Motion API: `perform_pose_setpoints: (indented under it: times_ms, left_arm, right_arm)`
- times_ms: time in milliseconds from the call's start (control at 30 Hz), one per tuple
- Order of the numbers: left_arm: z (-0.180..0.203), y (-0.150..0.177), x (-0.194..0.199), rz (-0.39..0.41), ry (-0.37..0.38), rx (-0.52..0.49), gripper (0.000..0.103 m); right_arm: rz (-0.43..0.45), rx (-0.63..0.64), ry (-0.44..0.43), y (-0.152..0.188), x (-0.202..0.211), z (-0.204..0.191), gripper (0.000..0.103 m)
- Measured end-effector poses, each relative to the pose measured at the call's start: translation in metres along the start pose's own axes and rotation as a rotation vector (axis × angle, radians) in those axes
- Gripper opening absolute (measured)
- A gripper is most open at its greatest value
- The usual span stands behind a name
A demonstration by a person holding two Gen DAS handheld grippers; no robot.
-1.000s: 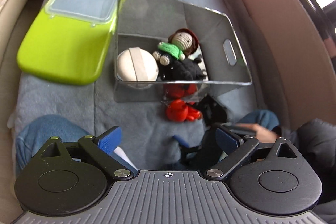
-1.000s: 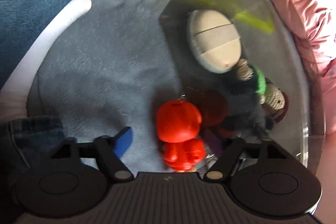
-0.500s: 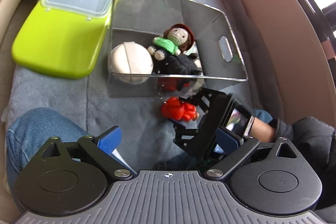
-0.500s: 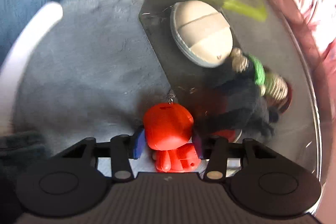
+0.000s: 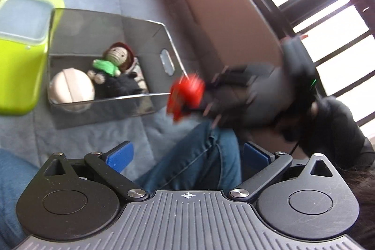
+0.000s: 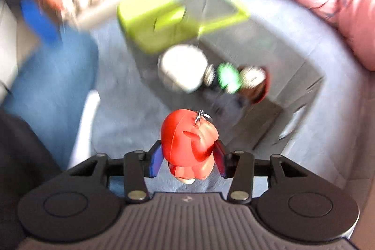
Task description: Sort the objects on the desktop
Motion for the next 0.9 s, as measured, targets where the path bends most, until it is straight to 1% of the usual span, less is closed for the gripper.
perform_pose_setpoints:
  times_ms: [67,133,167,200,233,333,367,433,467,533,567,600,633,667,700,733,767,800,833,900]
  left_arm:
    - [-0.009,0.003,-0.007,-0.008,0.027,0.037,0.103]
    - [-0.020,0.005,-0.014,-0.024,0.058,0.087,0.103]
    - [-0.024,0.006,-0.018,-0.033,0.067,0.106,0.103]
    - [-0.028,0.008,-0.021,-0.039,0.069,0.119,0.103]
    - [-0.031,0.010,-0.023,-0.042,0.062,0.128,0.103]
    - [-0.044,0.013,-0.023,-0.041,0.029,0.156,0.103]
    - [-0.048,0.015,-0.023,-0.040,0.028,0.172,0.103]
    - [-0.057,0.018,-0.023,-0.036,0.026,0.202,0.103]
    - [-0.062,0.018,-0.022,-0.035,0.029,0.216,0.103]
    - [-0.069,0.019,-0.023,-0.032,0.036,0.236,0.103]
    - [-0.072,0.019,-0.024,-0.031,0.039,0.245,0.103]
    - [-0.075,0.019,-0.025,-0.029,0.044,0.254,0.103]
    - [-0.077,0.018,-0.028,-0.031,0.053,0.258,0.103]
    - [-0.078,0.017,-0.031,-0.037,0.059,0.262,0.103]
    - [-0.080,0.017,-0.036,-0.047,0.058,0.266,0.103]
    - [-0.082,0.017,-0.041,-0.057,0.058,0.269,0.103]
    - [-0.081,0.016,-0.046,-0.071,0.058,0.269,0.103]
    - [-0.081,0.016,-0.052,-0.085,0.058,0.268,0.103]
    - [-0.078,0.014,-0.059,-0.099,0.052,0.257,0.103]
    - [-0.066,0.009,-0.072,-0.135,0.016,0.199,0.103]
  right_arm:
    - [0.080,-0.097,-0.030,-0.036,0.024,0.018,0.049]
    - [0.156,-0.212,-0.083,-0.065,0.041,0.036,0.049]
    - [0.176,-0.267,-0.116,-0.078,0.042,0.045,0.049]
    - [0.180,-0.330,-0.152,-0.092,0.034,0.055,0.049]
    - [0.164,-0.392,-0.177,-0.104,0.021,0.066,0.049]
    - [0.061,-0.540,-0.214,-0.132,-0.051,0.084,0.049]
    - [0.043,-0.583,-0.214,-0.139,-0.076,0.087,0.049]
    - [0.045,-0.693,-0.226,-0.150,-0.120,0.095,0.049]
    - [0.045,-0.758,-0.232,-0.153,-0.140,0.100,0.049]
    - [0.008,-0.877,-0.224,-0.151,-0.178,0.107,0.049]
    - [-0.012,-0.924,-0.211,-0.147,-0.193,0.111,0.049]
    - [-0.014,-0.959,-0.198,-0.145,-0.203,0.113,0.048]
    - [-0.020,-0.976,-0.190,-0.144,-0.209,0.116,0.050]
    - [-0.042,-0.977,-0.199,-0.143,-0.211,0.117,0.054]
    - [-0.065,-0.959,-0.226,-0.143,-0.209,0.118,0.063]
    - [-0.082,-0.919,-0.245,-0.144,-0.202,0.117,0.067]
    - [-0.093,-0.854,-0.238,-0.144,-0.191,0.116,0.068]
    - [-0.107,-0.788,-0.223,-0.144,-0.179,0.115,0.072]
    - [-0.135,-0.714,-0.179,-0.141,-0.166,0.115,0.078]
    - [-0.216,-0.559,-0.092,-0.131,-0.146,0.111,0.084]
Point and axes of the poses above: each gripper's, at about its wrist camera, not at the fingertips, and x roughly against the way its jaws point, z to its right, y to its underside, the point moved 6 cm from there along -x, roughly the way its jaws point, and after that the axes turned 5 degrees about -y, right-handed, at the moved point
